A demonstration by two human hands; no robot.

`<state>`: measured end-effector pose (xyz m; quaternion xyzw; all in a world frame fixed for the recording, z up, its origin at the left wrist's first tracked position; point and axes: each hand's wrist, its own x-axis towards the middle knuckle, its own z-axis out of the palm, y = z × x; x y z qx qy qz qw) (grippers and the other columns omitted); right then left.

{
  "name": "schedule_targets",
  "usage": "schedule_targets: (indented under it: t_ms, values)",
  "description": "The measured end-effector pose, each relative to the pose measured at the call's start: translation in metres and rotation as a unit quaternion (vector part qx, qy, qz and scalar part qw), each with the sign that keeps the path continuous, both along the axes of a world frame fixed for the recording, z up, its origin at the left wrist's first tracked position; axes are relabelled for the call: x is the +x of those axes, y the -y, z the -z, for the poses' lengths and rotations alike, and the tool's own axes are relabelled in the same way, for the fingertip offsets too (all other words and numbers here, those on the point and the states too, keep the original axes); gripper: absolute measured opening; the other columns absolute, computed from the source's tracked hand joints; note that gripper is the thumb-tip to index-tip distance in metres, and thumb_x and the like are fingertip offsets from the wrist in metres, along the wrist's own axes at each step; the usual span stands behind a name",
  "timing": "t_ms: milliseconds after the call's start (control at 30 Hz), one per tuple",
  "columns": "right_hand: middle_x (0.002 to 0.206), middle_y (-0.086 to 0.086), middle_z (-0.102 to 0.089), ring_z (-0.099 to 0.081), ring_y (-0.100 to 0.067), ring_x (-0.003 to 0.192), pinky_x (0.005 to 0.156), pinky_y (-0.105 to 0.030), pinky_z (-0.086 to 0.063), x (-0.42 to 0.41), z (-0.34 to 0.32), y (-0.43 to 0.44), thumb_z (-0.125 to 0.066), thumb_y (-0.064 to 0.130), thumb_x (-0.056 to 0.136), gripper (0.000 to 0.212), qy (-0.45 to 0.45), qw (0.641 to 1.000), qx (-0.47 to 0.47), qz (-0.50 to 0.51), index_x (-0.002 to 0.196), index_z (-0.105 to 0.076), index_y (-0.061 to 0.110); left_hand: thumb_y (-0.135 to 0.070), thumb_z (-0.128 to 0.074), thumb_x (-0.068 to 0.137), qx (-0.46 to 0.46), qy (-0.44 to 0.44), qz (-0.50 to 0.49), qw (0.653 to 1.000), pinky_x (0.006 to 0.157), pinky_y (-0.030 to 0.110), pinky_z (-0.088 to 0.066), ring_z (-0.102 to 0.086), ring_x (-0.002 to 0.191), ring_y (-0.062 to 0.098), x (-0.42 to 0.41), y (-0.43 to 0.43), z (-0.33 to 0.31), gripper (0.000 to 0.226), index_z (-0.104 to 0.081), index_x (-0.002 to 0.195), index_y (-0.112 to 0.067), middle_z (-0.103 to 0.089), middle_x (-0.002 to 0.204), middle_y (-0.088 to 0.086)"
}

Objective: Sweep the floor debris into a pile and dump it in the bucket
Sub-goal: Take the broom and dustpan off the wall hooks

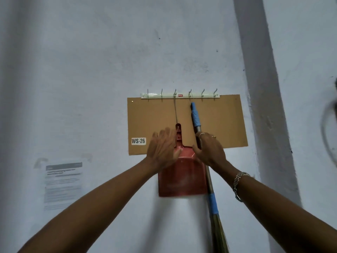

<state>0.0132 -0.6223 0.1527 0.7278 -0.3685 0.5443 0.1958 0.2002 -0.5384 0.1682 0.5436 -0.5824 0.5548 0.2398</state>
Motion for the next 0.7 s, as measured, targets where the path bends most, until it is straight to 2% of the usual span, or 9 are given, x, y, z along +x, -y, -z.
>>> schedule_targets:
  t_ms: [67,167,300,467,600,700]
  values:
    - [0.106,-0.004,-0.065,-0.062,-0.025,0.094,0.076,-0.039,-0.054,0.007,-0.015,0.017,-0.062,0.040,0.083,0.042,0.000,1.000,-0.007,0.004,0.120,-0.055,0.021,-0.065,-0.049,0.085,-0.022,-0.033,0.013,0.999,0.082,0.041,-0.045,-0.055,0.094,0.025,0.003,0.026,-0.017,0.063,-0.048,0.122,-0.015,-0.054,0.112,0.008]
    - [0.103,-0.006,-0.065,-0.062,-0.027,0.089,0.072,-0.041,-0.055,0.011,-0.036,0.046,-0.061,0.041,0.085,0.039,-0.023,0.999,-0.030,0.022,0.117,-0.055,0.019,-0.067,-0.051,0.084,-0.021,-0.060,0.033,0.997,0.084,0.042,-0.047,-0.056,0.095,0.025,0.004,0.062,-0.033,0.063,-0.047,0.121,-0.016,-0.054,0.111,0.007]
    - [0.107,-0.008,-0.065,-0.062,-0.028,0.096,0.077,-0.044,-0.055,0.019,-0.069,0.081,-0.067,0.038,0.086,0.041,0.032,0.999,-0.038,-0.006,0.118,-0.055,0.017,-0.069,-0.050,0.087,-0.035,-0.094,0.069,0.993,0.081,0.040,-0.050,-0.056,0.095,0.024,0.008,0.095,-0.059,0.062,-0.046,0.121,-0.017,-0.054,0.111,0.008]
    - [0.114,-0.011,-0.064,-0.062,-0.031,0.103,0.083,-0.043,-0.054,0.025,-0.118,0.111,-0.072,0.035,0.086,0.048,0.056,0.996,-0.063,-0.027,0.123,-0.053,0.013,-0.068,-0.053,0.088,-0.029,-0.130,0.086,0.987,0.081,0.040,-0.049,-0.056,0.104,0.027,-0.001,0.128,-0.090,0.071,-0.043,0.132,-0.014,-0.054,0.120,0.011]
    - [0.111,-0.011,-0.061,-0.062,-0.033,0.099,0.079,-0.042,-0.053,0.035,-0.147,0.127,-0.072,0.038,0.085,0.041,0.064,0.996,-0.068,-0.016,0.113,-0.055,0.013,-0.068,-0.056,0.087,-0.022,-0.163,0.087,0.983,0.077,0.040,-0.046,-0.057,0.108,0.030,-0.009,0.149,-0.108,0.075,-0.040,0.134,-0.012,-0.052,0.126,0.012]
    - [0.116,-0.014,-0.059,-0.060,-0.035,0.103,0.083,-0.042,-0.051,0.040,-0.161,0.142,-0.072,0.037,0.087,0.041,0.080,0.994,-0.065,-0.022,0.113,-0.055,0.010,-0.065,-0.061,0.086,-0.025,-0.216,0.096,0.971,0.076,0.038,-0.044,-0.058,0.109,0.031,-0.010,0.165,-0.119,0.076,-0.038,0.133,-0.010,-0.053,0.126,0.012]
